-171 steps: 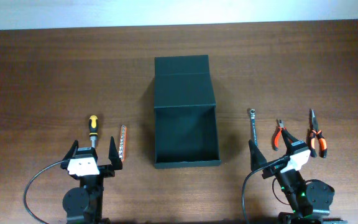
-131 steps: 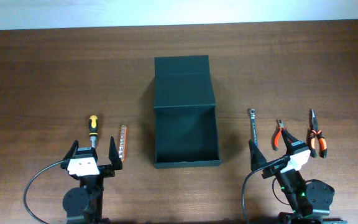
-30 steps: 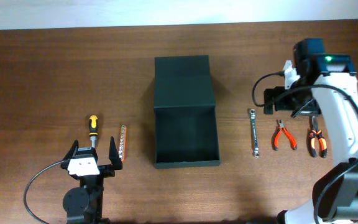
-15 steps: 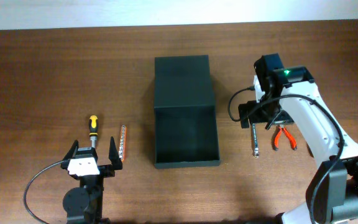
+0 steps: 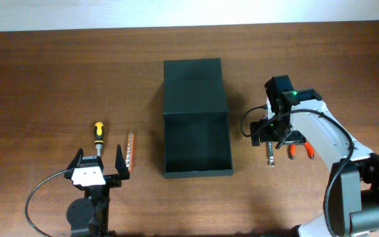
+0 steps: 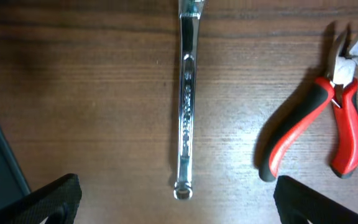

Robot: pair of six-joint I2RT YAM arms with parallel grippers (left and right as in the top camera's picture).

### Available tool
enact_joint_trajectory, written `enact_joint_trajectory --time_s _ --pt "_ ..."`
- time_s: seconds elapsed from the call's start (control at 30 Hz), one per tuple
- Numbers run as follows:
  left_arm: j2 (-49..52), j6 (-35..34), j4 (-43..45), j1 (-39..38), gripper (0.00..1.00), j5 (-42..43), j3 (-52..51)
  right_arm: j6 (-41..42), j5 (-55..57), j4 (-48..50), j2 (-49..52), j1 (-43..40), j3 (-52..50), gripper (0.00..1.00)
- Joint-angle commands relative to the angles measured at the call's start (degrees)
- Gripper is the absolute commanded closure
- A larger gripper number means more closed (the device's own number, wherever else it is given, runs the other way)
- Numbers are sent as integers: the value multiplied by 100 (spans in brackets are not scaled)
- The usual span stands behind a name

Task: Pack container
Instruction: 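Lower the right gripper and close it on the chrome wrench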

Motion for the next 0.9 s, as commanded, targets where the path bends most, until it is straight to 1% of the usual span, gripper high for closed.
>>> enact_joint_trajectory --time_s 0.0,0.3,0.87 --pt "-48 72 17 39 1 57 -39 280 31 136 33 -9 -39 1" --pt "-48 72 17 39 1 57 -39 280 31 382 96 -9 -203 1" --pt "-48 72 17 39 1 57 -39 280 31 876 669 -9 -321 1"
